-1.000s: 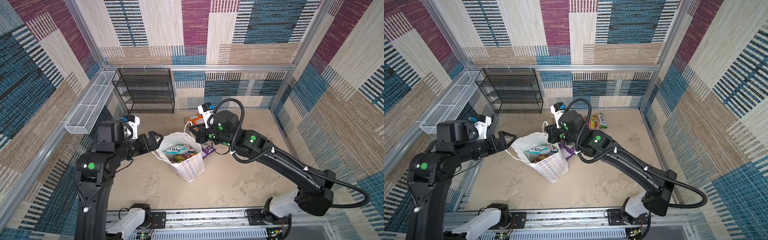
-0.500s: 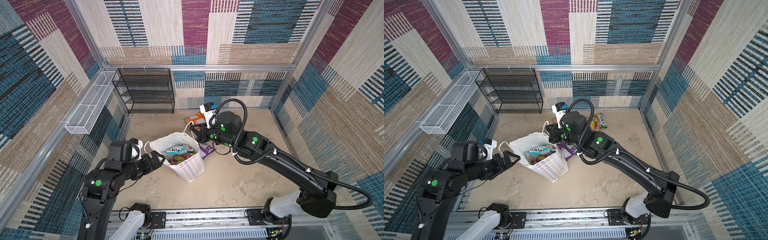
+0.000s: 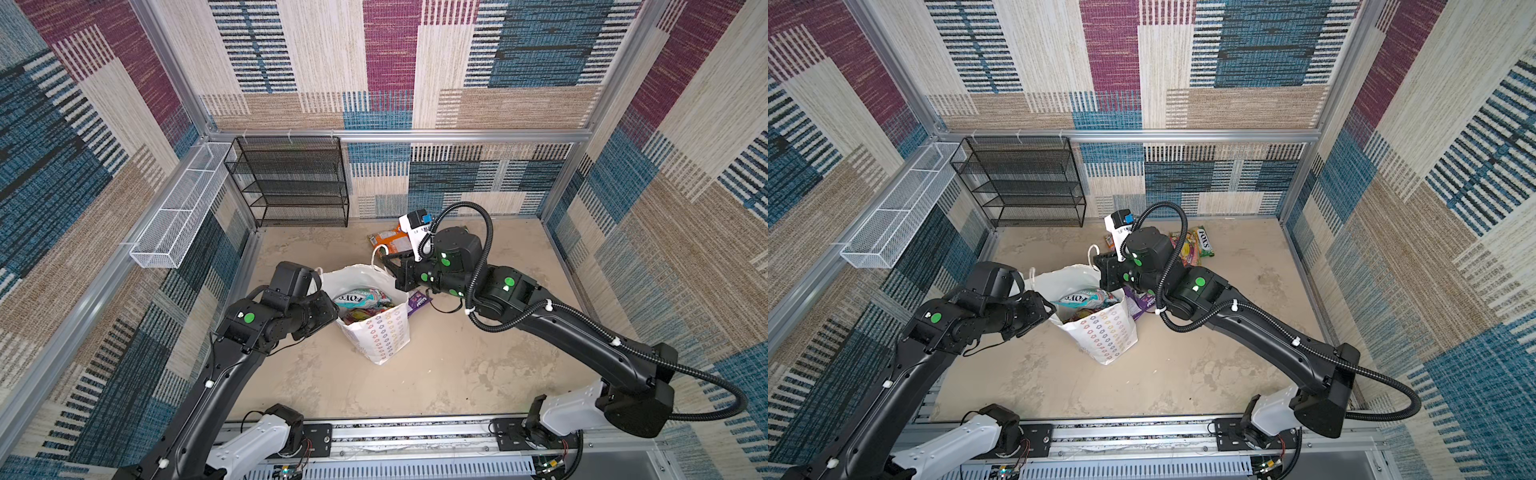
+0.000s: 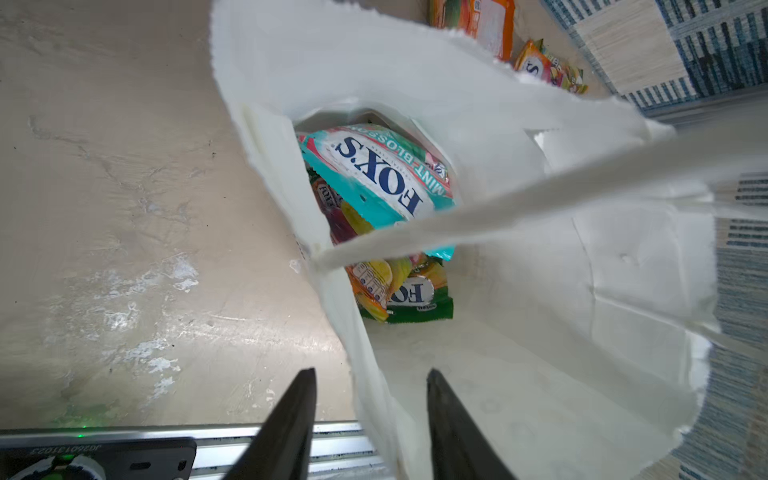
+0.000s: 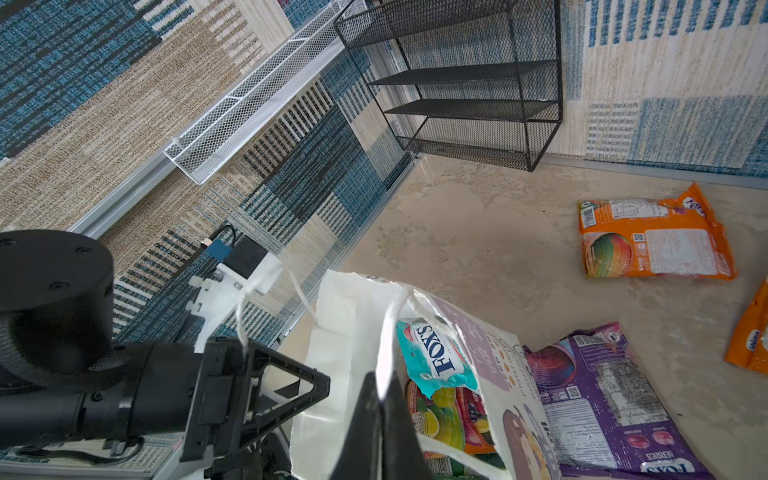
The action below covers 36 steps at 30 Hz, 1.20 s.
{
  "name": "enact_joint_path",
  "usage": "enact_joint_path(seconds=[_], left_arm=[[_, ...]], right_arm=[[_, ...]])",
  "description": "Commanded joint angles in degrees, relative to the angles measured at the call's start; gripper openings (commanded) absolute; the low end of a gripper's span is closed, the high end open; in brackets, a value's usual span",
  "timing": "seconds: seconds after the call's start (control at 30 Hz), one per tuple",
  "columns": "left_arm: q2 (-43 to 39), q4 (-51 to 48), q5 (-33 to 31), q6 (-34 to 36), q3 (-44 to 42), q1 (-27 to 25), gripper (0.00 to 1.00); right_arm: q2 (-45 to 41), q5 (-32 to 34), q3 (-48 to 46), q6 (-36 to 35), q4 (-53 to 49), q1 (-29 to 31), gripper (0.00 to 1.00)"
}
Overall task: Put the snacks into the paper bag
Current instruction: 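Grasp the bag rim with the left gripper while the right gripper holds the bag, then release the bag with the right gripper and move it toward the snack packets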
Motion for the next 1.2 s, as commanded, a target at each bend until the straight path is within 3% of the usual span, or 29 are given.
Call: enact_joint_path(seconds=[0.0,0.07,0.17,0.3,0.5,0.73,0.9,1.17], left_arm=[[0.2,2.9,-2.6,-2.2,-0.9,0.0,0.36],[0.7,3.7,-2.3,-2.2,-1.4,0.0,0.30],[1.6,4.4,-1.6,-1.8,-0.8,0.0,0.12],[3.8,3.4,-3.0,2.3,3.8,0.1,0.00],[11.5,-3.0,-2.8,14.8,15.3,3.7,0.00],[14.9,-3.7,4.4,25.5,15.8,14.0,0.00],[16.0,-1.3,10.1,28.4,14.4,16.6,0.00],[17.4,-0.2,10.0,30.7,17.6,17.8,0.00]], right_arm=[[-0.8,-0.6,-0.2,-0.7,1.8,0.1,0.00],[-1.0,-0.7,-0.4,-0.8,1.5,0.1,0.00],[-1.3,-1.2,-0.6,-1.0,1.3,0.1,0.00],[-0.7,-3.2,-0.1,-1.7,1.5,0.2,0.00],[0.4,-4.0,1.7,-1.2,3.8,2.0,0.00],[1.7,-3.9,-0.1,1.3,8.1,3.4,0.00],[2.8,-1.2,0.9,2.3,9.9,5.9,0.00],[3.2,4.4,2.9,3.6,10.8,7.3,0.00]])
